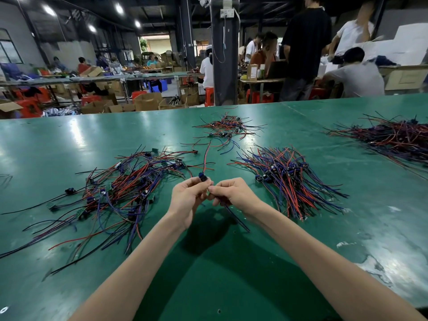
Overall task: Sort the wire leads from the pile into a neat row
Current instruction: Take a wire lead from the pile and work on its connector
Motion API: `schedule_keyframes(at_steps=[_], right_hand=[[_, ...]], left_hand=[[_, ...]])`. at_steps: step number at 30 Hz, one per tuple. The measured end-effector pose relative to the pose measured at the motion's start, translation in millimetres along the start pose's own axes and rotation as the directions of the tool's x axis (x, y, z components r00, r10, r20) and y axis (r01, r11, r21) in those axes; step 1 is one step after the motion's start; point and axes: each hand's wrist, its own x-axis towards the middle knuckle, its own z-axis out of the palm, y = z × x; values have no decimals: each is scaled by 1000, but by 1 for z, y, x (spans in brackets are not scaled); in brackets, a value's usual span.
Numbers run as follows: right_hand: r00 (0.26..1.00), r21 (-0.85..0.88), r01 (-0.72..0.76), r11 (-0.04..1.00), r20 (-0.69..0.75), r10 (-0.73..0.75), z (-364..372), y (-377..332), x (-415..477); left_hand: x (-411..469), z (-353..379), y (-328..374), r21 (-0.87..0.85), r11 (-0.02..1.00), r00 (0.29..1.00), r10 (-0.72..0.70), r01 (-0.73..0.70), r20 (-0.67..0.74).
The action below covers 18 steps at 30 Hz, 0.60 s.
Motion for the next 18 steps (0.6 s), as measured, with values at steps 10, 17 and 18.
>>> schedule_keyframes(at_steps=[10,17,18], right_hand=[[988,-133,69,989,146,-49,12,1,-9],[983,-216,82,973,179,-43,12,0,-10],[981,-223,77,972,193,-33,12,0,-10]], left_hand=[[22,-35,25,-208,978,966,-58,4,-254],[25,-42,29,-278,960,961,-49,-30,-273],[25,-41,28,-274,961,961,-50,-28,-273]])
